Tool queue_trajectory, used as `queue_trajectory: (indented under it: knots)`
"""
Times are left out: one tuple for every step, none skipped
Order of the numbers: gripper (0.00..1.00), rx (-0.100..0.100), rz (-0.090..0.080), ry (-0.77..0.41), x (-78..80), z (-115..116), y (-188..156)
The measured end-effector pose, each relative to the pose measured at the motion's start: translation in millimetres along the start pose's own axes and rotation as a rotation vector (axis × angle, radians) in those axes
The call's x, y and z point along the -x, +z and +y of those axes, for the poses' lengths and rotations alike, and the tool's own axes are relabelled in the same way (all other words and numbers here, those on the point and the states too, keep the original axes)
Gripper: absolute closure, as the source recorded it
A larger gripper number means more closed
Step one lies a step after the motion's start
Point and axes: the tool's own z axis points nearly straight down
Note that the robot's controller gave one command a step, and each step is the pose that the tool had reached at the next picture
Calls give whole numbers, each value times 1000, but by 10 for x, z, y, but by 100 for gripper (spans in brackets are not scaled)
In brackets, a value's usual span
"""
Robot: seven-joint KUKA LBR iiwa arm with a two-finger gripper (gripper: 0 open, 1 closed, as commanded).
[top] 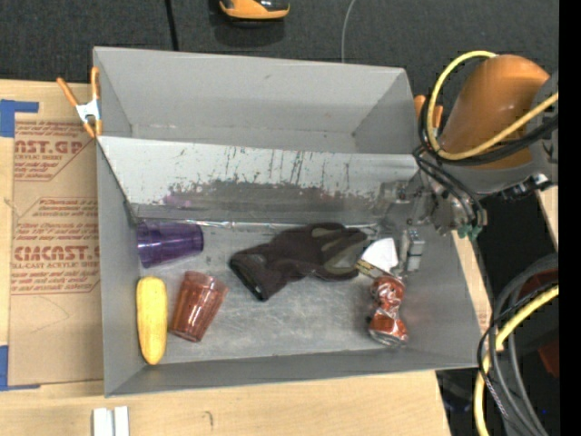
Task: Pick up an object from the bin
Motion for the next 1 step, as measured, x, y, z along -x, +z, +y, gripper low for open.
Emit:
queue_trajectory:
  knots:
    - [0,-1,-8,-1,14,4,-50]
